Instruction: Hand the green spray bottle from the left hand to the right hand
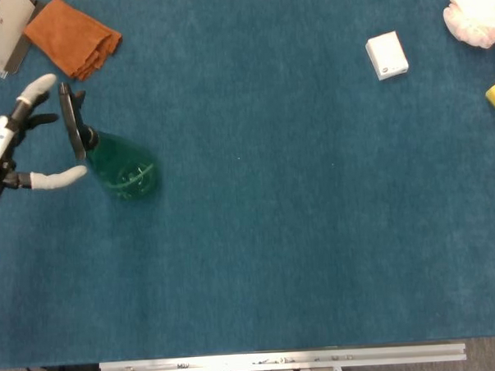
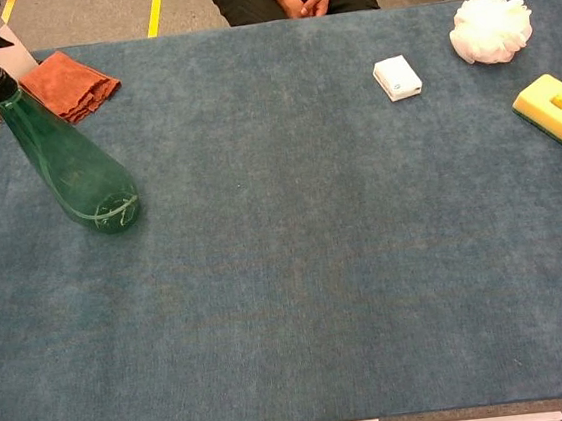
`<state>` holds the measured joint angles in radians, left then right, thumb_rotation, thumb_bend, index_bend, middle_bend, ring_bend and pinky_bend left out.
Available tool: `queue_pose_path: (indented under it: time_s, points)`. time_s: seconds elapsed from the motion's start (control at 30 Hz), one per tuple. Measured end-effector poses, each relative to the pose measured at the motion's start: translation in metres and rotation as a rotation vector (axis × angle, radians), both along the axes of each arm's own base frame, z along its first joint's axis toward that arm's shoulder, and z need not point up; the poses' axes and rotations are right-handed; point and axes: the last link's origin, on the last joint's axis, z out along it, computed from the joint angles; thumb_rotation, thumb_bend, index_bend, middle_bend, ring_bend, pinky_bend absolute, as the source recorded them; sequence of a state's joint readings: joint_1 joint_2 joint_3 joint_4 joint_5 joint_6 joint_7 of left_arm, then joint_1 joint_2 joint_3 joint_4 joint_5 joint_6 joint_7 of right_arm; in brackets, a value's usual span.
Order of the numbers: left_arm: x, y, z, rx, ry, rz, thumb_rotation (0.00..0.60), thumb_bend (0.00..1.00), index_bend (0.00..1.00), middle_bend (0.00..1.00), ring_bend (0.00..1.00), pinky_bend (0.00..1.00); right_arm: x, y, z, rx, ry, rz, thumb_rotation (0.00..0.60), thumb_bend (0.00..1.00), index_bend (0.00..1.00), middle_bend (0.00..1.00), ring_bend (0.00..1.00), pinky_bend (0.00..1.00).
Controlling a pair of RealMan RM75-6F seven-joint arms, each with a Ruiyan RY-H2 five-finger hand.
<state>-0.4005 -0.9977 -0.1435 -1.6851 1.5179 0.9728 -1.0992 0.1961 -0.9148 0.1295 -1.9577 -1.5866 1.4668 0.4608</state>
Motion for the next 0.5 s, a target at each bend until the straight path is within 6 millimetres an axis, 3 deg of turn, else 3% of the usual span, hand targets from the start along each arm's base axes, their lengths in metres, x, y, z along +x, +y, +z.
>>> queue_pose_path:
  time_s: [0.5]
  points:
    - [-0.003,0.006,-0.019,-0.069,-0.029,-0.017,0.6,0.15,0.0,0.0,0.0,0.15,0.0,0.001,0.0,-0.001,0.005,-0.003,0.6,0.06,0.0,0.02,0.0,0.0]
